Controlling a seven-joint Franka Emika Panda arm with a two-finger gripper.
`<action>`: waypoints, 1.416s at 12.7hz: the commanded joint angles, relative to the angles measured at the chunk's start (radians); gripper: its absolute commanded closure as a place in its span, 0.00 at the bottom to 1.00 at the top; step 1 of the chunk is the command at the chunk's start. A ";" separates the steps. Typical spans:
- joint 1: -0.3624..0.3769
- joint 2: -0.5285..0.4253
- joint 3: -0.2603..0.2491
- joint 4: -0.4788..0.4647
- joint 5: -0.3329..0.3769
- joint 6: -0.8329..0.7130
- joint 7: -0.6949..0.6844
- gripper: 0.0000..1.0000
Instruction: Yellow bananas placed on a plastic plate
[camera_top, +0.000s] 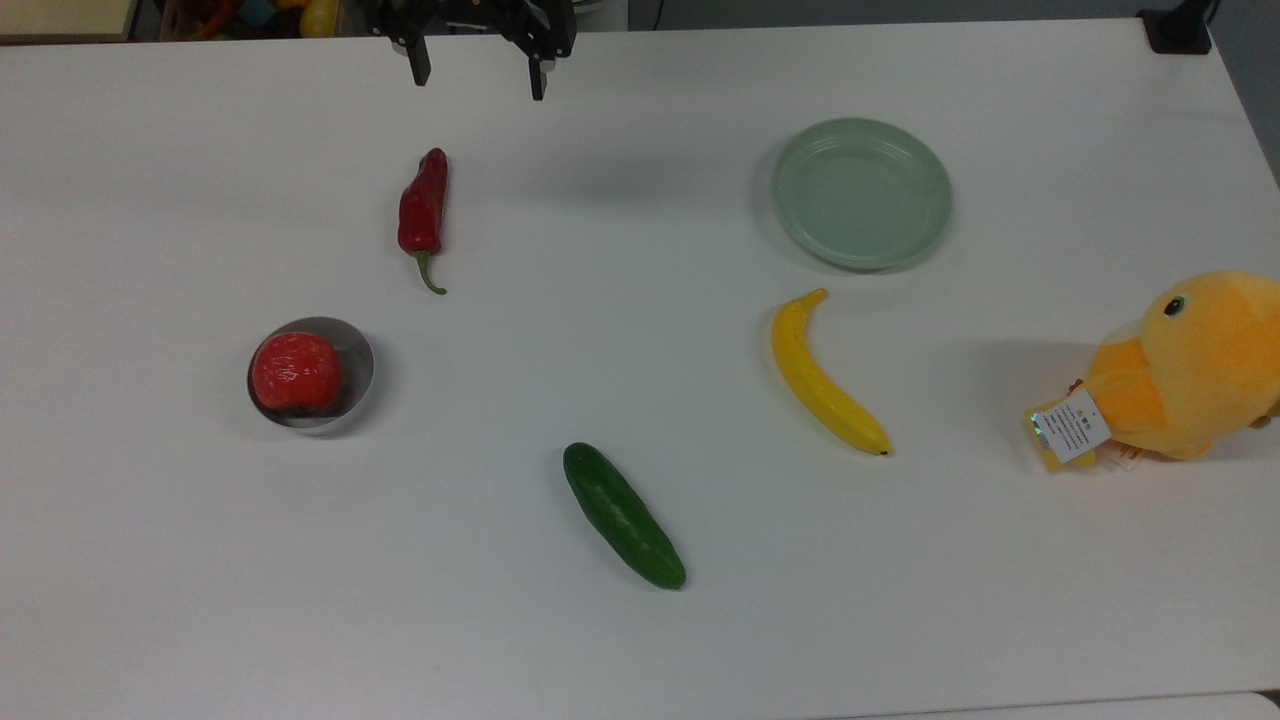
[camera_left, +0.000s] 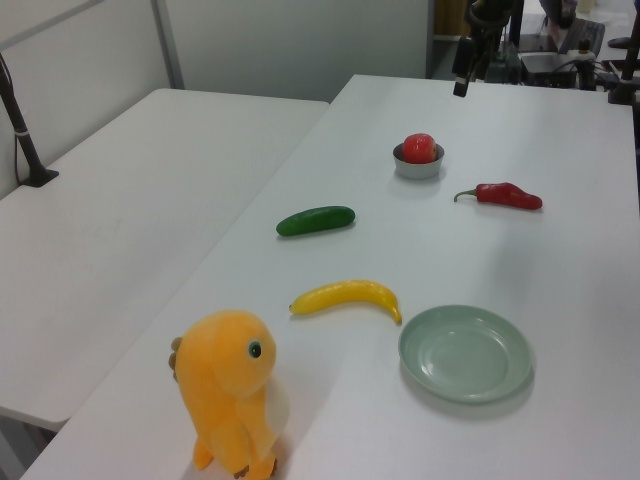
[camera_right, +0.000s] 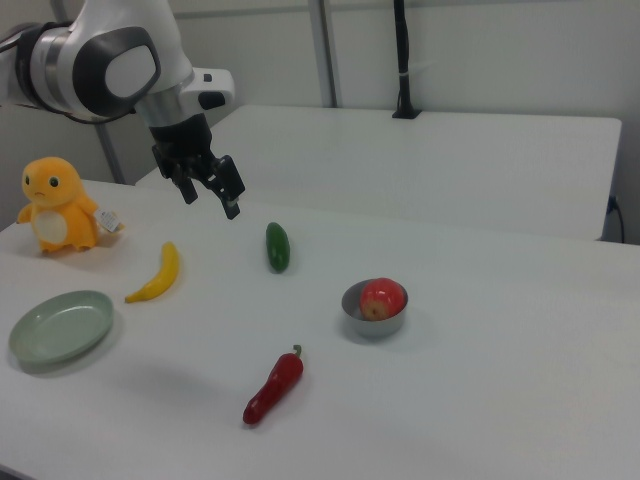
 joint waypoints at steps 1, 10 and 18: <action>-0.018 -0.014 -0.003 -0.006 0.020 -0.007 -0.032 0.00; -0.009 0.009 -0.003 -0.011 0.020 -0.003 -0.045 0.00; 0.018 0.208 0.176 0.015 0.017 0.200 0.117 0.00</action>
